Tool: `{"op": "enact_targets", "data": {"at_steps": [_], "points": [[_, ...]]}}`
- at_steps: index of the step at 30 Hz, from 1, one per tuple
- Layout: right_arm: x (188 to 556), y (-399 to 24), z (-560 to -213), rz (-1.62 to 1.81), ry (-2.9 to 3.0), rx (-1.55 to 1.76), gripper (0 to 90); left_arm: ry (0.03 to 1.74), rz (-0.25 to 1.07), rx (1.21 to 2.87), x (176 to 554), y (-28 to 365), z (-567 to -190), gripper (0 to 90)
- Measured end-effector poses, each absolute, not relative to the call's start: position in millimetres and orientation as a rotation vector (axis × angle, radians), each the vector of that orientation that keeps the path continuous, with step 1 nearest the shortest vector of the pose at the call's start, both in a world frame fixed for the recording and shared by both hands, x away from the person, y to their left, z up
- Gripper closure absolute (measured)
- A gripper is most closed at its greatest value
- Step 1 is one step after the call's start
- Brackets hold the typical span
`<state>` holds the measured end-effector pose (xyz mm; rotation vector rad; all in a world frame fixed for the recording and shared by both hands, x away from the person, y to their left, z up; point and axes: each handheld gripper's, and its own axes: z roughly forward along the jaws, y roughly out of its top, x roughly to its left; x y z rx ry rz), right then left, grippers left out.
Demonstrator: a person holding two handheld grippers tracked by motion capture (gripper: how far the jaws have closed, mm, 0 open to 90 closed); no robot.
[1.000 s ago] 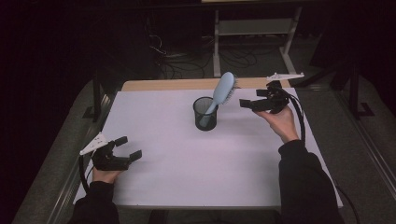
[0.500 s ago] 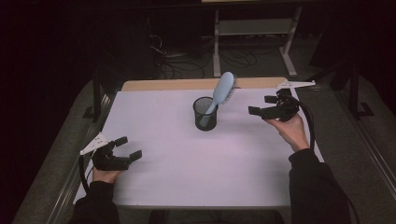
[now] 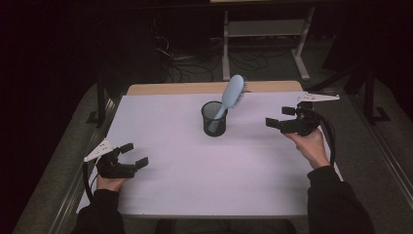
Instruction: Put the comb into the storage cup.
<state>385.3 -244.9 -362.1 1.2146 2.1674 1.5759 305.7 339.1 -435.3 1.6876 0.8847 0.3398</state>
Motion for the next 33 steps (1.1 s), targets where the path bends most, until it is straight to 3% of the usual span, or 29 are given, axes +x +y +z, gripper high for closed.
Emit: {"op": "enact_targets", "data": {"at_steps": [33], "points": [[331, -261, -393, 1.509, 2.164, 1.215, 0.0, 0.887, 0.341, 1.690, 306, 344, -436, 0.0]]}}
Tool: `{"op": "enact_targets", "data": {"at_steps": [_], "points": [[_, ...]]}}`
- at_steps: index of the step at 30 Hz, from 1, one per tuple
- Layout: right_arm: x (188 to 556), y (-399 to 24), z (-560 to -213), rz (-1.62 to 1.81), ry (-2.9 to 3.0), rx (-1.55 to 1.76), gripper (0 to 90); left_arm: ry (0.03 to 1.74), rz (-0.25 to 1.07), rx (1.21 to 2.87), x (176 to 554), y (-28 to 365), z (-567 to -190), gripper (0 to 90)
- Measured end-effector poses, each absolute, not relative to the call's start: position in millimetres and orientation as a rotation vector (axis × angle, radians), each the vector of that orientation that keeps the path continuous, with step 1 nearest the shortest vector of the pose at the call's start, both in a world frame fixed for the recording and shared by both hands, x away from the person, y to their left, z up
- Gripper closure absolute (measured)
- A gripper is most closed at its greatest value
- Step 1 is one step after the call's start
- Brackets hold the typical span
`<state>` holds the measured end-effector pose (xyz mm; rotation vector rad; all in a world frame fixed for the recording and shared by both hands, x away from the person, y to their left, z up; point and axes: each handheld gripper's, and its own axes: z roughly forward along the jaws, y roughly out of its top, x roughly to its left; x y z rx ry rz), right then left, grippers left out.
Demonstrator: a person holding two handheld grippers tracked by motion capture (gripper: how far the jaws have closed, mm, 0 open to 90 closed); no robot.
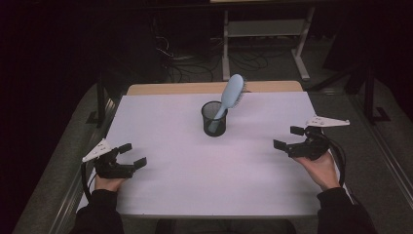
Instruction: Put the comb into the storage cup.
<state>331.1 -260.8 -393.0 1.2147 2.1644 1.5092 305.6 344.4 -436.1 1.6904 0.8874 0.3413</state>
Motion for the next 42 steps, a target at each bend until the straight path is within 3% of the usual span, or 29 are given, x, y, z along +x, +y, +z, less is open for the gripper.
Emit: {"op": "enact_targets", "data": {"at_steps": [42], "points": [[285, -289, -431, 1.415, 2.155, 1.278, 0.0, 0.885, 0.331, 1.686, 306, 344, -437, 0.0]]}}
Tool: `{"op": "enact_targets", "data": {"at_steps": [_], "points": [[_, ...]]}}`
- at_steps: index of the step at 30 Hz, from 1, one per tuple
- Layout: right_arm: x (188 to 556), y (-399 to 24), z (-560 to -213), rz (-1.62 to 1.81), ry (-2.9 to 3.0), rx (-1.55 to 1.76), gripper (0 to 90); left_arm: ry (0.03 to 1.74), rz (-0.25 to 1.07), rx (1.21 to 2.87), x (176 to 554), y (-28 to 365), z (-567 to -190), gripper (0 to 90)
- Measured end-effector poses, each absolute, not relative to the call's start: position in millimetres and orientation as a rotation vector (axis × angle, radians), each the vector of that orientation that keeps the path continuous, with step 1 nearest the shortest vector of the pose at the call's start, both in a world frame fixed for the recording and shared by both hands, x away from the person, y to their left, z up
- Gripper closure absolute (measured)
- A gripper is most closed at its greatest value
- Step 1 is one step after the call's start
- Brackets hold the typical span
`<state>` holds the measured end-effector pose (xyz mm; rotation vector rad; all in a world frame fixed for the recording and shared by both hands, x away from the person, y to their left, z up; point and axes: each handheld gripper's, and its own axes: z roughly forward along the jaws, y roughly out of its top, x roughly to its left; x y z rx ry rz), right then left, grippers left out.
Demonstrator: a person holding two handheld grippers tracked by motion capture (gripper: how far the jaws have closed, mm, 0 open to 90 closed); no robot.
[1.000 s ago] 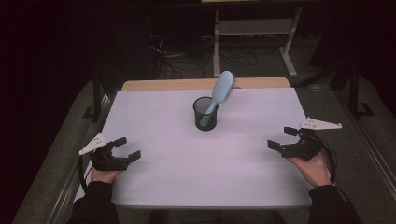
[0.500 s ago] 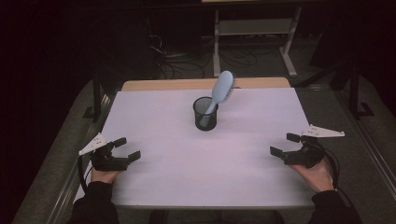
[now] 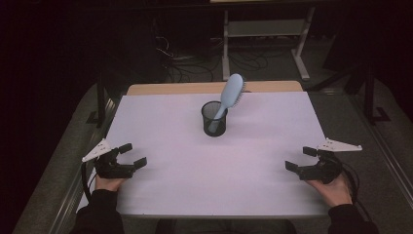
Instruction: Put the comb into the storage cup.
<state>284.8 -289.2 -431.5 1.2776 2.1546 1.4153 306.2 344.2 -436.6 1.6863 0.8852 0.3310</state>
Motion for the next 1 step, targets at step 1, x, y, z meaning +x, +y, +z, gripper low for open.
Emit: {"op": "enact_targets", "data": {"at_steps": [1], "points": [[283.6, -290.2, -430.9, 1.427, 2.146, 1.277, 0.0, 0.884, 0.331, 1.687, 306.4, 344.0, -436.5, 0.0]]}}
